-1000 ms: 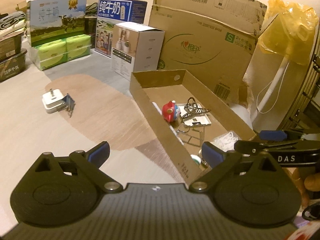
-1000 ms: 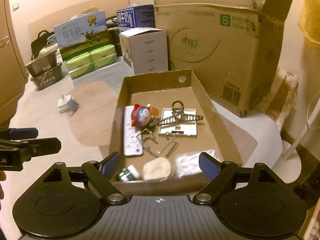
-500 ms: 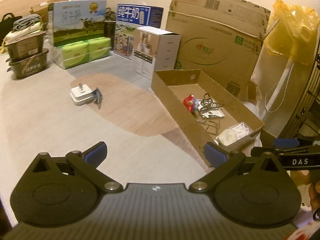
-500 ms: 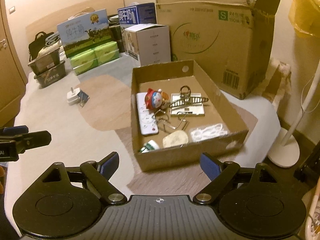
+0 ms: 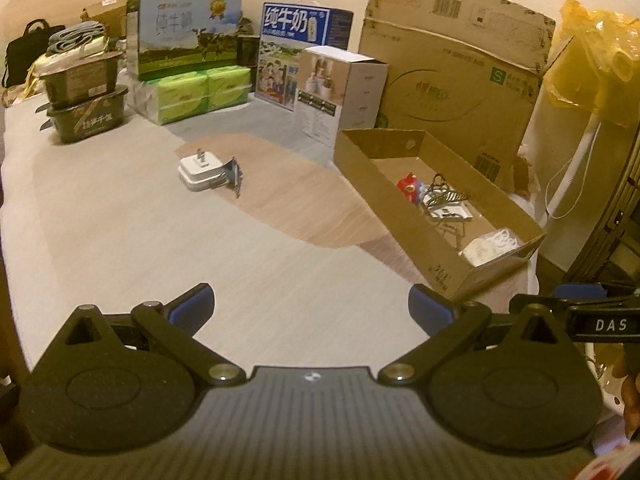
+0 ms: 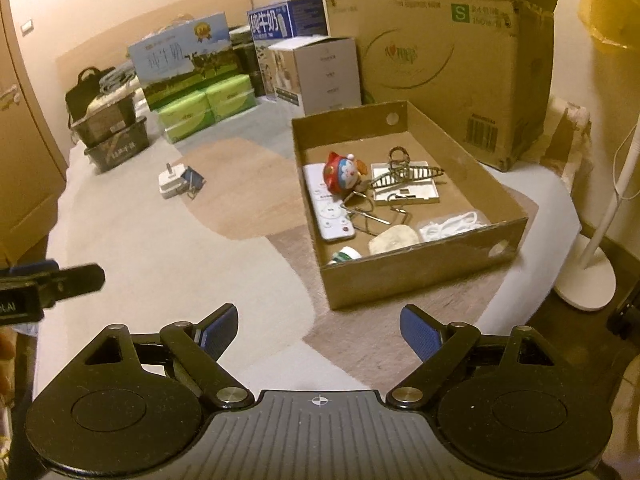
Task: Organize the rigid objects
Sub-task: 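Move both open tools away from the box toward the white plug adapter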
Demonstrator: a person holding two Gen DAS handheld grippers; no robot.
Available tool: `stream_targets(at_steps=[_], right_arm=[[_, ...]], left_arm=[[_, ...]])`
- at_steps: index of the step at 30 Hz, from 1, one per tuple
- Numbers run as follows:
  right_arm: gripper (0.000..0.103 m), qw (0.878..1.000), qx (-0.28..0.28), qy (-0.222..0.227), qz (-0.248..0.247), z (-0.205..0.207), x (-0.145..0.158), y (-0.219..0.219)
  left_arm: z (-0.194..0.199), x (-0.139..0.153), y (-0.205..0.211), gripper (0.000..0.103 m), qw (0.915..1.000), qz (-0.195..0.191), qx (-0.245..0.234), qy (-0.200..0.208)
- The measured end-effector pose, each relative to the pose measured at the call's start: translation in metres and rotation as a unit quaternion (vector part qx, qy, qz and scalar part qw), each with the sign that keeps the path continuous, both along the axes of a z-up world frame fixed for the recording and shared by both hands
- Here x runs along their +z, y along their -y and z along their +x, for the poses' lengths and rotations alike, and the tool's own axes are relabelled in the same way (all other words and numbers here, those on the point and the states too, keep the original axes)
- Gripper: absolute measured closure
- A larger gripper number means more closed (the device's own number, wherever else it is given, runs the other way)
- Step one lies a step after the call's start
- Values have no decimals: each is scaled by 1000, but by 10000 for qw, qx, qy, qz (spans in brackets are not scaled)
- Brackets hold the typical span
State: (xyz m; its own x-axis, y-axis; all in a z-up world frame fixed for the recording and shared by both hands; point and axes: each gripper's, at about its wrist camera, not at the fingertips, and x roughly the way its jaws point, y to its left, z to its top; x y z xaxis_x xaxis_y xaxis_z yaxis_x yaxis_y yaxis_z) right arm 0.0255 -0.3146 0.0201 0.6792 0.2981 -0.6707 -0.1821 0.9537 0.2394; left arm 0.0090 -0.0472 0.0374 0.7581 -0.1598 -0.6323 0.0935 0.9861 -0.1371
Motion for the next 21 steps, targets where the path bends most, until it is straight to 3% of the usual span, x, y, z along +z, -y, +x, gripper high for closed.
stream_targets(at_steps=[21], right_arm=[[15, 9983, 584, 6, 50, 24, -9, -69]], left_arm=[[14, -9, -72, 1, 9978, 69, 652, -93]])
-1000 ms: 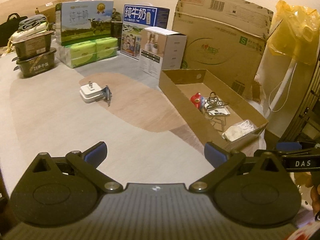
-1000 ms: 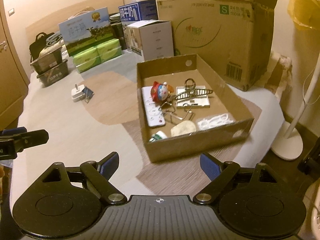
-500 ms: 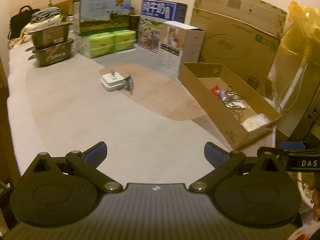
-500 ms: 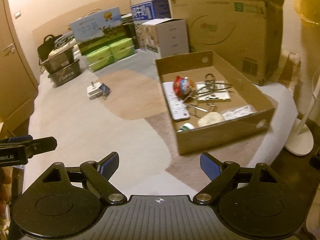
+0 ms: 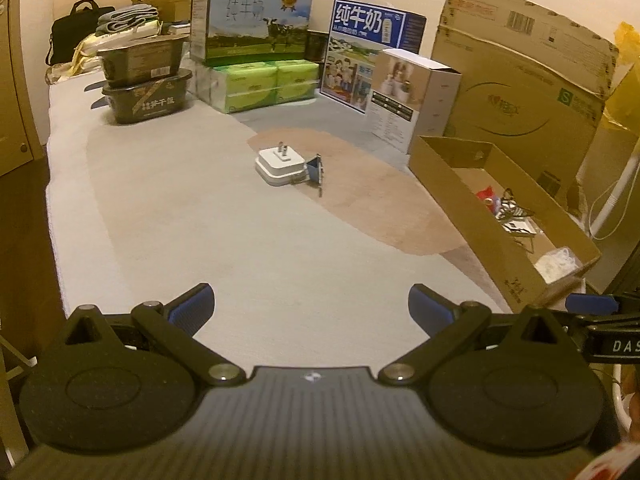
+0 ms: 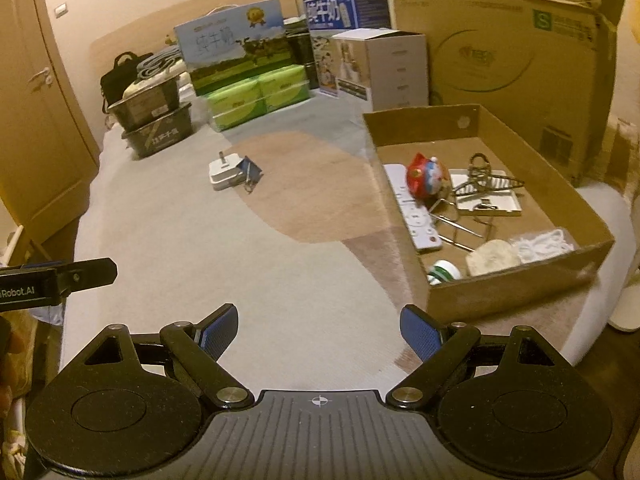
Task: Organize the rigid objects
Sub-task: 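Move both open tools away from the box toward the white plug adapter, then grasp the blue binder clip beside the plug adapter with the right tool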
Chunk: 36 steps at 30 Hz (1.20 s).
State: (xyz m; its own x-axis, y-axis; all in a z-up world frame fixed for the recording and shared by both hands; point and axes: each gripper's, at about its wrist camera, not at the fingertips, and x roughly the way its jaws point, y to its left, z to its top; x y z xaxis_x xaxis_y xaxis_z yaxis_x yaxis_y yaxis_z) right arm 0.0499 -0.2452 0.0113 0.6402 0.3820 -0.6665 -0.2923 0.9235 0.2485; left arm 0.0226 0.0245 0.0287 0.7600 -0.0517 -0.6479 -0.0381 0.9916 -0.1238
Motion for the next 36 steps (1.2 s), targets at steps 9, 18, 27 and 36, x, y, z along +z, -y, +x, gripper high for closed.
stream_targets(at_steps=[9, 18, 27, 36], right_arm=[[15, 9999, 166, 22, 16, 15, -2, -22], [15, 9992, 377, 117, -8, 42, -3, -49], [15, 9974, 661, 270, 95, 85, -8, -81], [16, 9944, 955, 454, 54, 151, -17, -108]], left_arm=[[15, -2, -21, 1, 9999, 39, 94, 11], [39, -8, -43, 1, 9998, 138, 161, -18], [80, -13, -70, 1, 9998, 178, 108, -7], [141, -25, -85, 1, 9993, 354, -81, -70]])
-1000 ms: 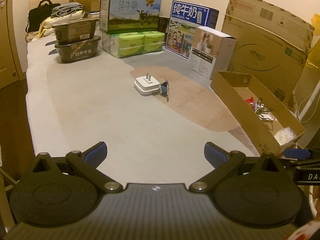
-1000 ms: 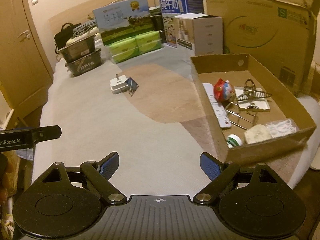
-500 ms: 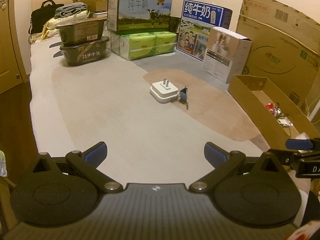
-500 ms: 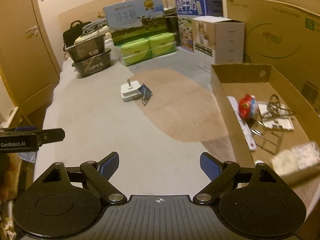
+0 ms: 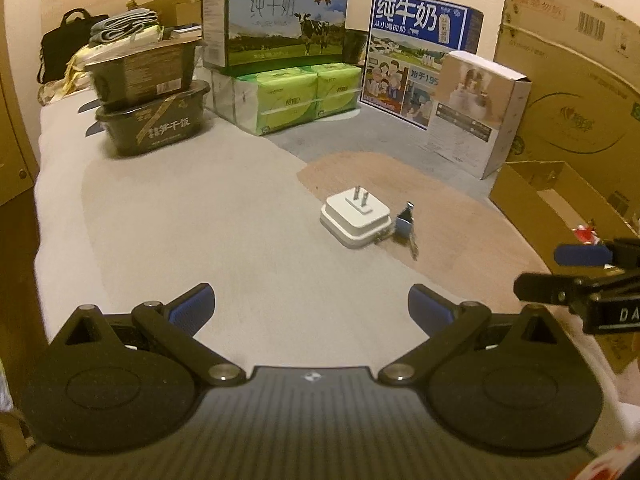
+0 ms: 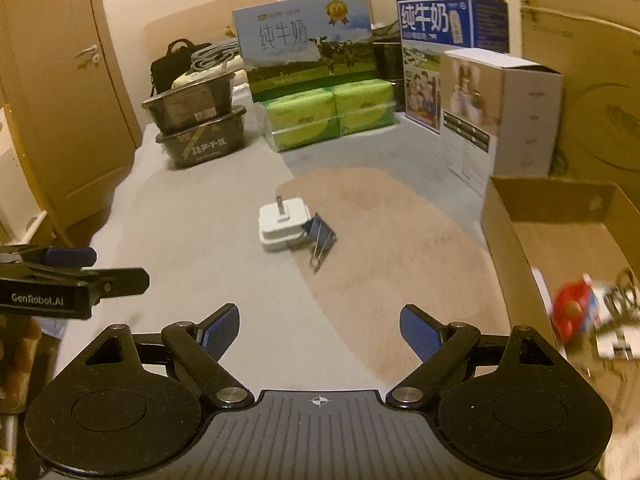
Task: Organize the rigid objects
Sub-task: 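Grasp the blue binder clip beside the plug adapter with the right tool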
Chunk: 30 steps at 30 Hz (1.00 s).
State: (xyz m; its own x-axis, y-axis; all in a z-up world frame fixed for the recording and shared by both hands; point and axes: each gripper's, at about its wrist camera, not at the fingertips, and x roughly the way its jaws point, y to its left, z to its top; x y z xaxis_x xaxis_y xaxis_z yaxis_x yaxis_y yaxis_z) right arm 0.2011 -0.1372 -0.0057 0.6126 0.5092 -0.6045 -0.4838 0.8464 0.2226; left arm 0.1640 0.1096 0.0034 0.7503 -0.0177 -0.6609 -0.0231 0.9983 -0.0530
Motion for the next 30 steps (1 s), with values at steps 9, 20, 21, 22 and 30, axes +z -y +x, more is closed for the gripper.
stream_targets(at_steps=[9, 20, 21, 22, 30], right_arm=[[26, 9997, 142, 181, -38, 60, -21, -35], [54, 9885, 950, 778, -879, 100, -56, -74], [56, 9866, 1016, 832, -965, 102, -59, -76], [57, 9844, 1089, 891, -1057, 104, -62, -78], [77, 9620, 1742, 1365, -1598, 106, -74, -91]], left_arm=[[57, -19, -14, 1, 9997, 148, -185, -45], [100, -42, -23, 1, 9983, 272, -515, -95], [102, -44, -23, 1, 9981, 260, -543, -101], [105, -46, -23, 1, 9980, 261, -559, -108], [116, -56, -23, 1, 9972, 223, -692, -147]])
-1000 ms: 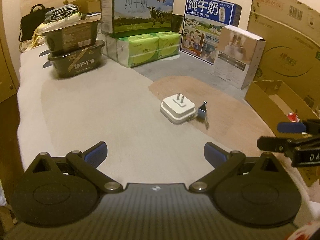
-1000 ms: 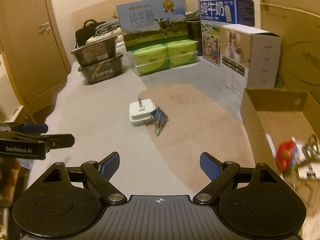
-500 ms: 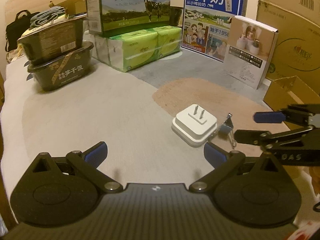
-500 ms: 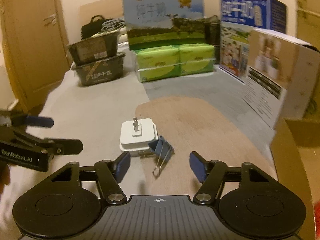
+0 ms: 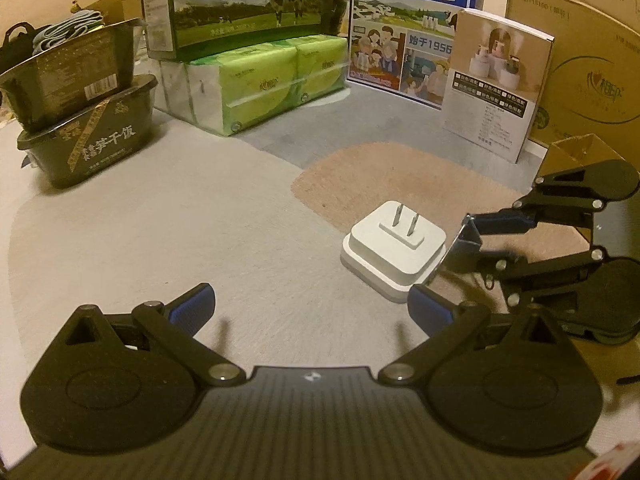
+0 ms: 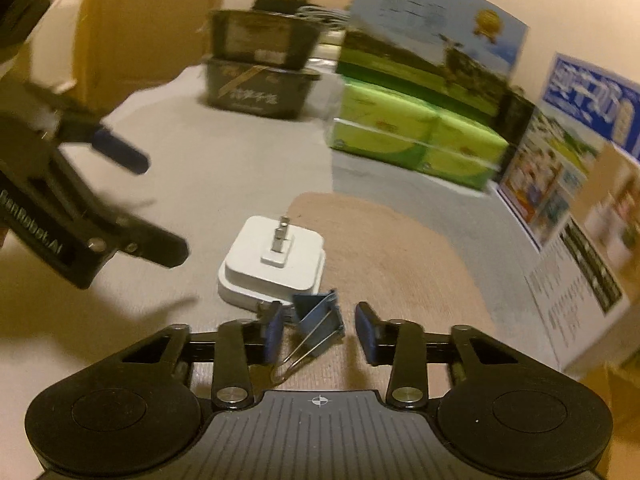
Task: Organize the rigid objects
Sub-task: 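Grasp the blue binder clip beside the plug adapter with the right tool, then grasp the white plug adapter with the left tool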
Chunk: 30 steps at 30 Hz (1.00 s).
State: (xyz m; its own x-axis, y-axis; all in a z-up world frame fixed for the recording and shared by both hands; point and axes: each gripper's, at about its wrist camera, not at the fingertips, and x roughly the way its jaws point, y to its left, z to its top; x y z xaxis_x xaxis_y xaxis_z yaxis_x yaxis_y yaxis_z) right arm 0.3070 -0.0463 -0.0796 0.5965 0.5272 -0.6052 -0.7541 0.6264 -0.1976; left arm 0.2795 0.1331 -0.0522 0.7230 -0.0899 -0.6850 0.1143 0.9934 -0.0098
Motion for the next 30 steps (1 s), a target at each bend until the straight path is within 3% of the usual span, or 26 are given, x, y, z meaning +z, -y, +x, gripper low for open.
stream_targets(at_steps=[5, 11, 17, 25, 30], right_arm=[[80, 9999, -90, 37, 35, 0, 4, 6], [80, 9963, -722, -150, 451, 5, 19, 28], [80, 9913, -1070, -371, 667, 8, 28, 45], [80, 9887, -1215, -501, 728, 7, 23, 55], [80, 9866, -1302, -574, 803, 7, 20, 58]], left_arm=[[4, -1, 6, 2, 9998, 48, -194, 65], [14, -1, 21, 4, 9985, 157, -482, 223], [28, -8, 46, 4, 9889, 652, -1275, 398], [55, -23, 54, 19, 9828, 652, -1730, 32], [58, -22, 57, 35, 9825, 494, -1791, -86]])
